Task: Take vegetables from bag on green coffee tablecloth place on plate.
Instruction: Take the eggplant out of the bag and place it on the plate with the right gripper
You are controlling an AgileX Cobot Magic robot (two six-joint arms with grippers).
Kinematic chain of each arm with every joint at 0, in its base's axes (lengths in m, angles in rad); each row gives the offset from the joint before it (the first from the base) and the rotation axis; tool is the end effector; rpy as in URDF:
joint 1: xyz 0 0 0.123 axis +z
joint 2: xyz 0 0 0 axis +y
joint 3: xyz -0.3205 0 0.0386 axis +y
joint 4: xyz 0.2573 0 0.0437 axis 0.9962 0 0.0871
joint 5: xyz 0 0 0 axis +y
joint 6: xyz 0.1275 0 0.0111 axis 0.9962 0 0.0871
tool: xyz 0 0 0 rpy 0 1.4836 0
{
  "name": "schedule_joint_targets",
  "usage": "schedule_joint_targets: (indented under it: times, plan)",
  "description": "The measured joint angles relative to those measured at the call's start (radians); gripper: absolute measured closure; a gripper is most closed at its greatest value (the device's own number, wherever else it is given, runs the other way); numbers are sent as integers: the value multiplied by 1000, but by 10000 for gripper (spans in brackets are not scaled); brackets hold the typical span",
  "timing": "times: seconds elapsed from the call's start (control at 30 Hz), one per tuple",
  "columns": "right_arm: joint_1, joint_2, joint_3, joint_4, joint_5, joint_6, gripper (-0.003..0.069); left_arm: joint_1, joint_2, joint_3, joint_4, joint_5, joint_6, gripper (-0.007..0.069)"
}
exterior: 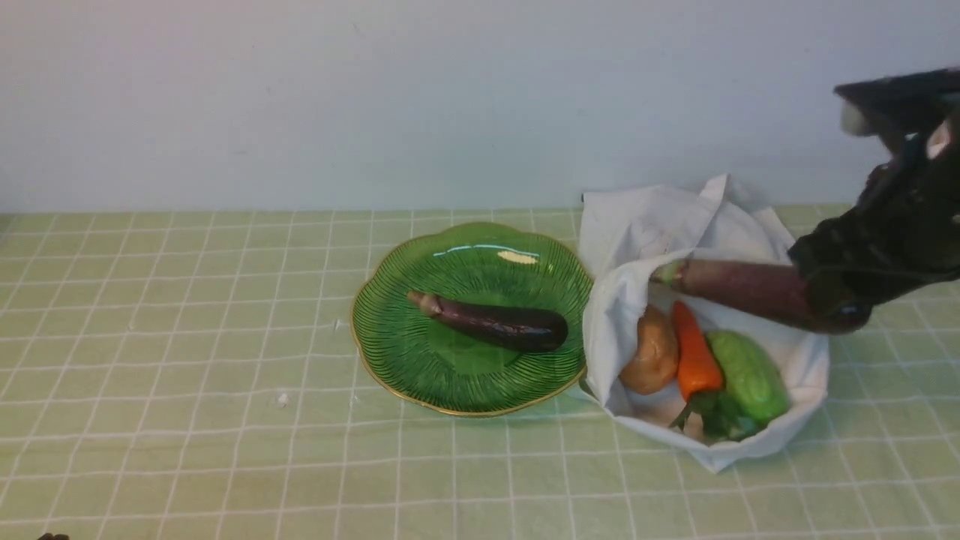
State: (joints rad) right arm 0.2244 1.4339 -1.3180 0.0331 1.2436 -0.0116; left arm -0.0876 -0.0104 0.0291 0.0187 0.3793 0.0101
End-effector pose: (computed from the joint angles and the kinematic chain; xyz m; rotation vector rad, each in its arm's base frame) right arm 0.2845 0.0690 0.3372 -0.3268 2.8280 0.0921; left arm 0.0589 -0.0043 0.1580 0.1035 1.8788 -0.0347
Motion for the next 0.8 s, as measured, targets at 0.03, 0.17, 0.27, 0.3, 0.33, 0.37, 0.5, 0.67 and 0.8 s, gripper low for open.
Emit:
schedule_joint_targets:
  times: [0.03, 0.17, 0.27, 0.3, 0.33, 0.37, 0.5, 0.67, 0.8]
  plan:
    - [0, -41, 0, 12, 0, -3, 328, 0, 0, 0, 0, 0, 0, 633]
    - [0, -174, 0, 72, 8, -22, 328, 0, 0, 0, 0, 0, 0, 633]
    - [0, -209, 0, 150, 14, -55, 328, 0, 0, 0, 0, 0, 0, 633]
    - [0, -204, 0, 180, 9, -68, 328, 0, 0, 0, 0, 0, 0, 633]
    - [0, -204, 0, 188, 6, -71, 328, 0, 0, 0, 0, 0, 0, 633]
    - [5, -174, 0, 264, -34, -107, 328, 0, 0, 0, 0, 0, 0, 633]
    - [78, -42, 0, 417, -197, -216, 328, 0, 0, 0, 0, 0, 0, 633]
    - [214, 154, 0, 503, -412, -335, 328, 0, 0, 0, 0, 0, 0, 633]
    - [288, 312, 0, 512, -588, -365, 328, 0, 0, 0, 0, 0, 0, 633]
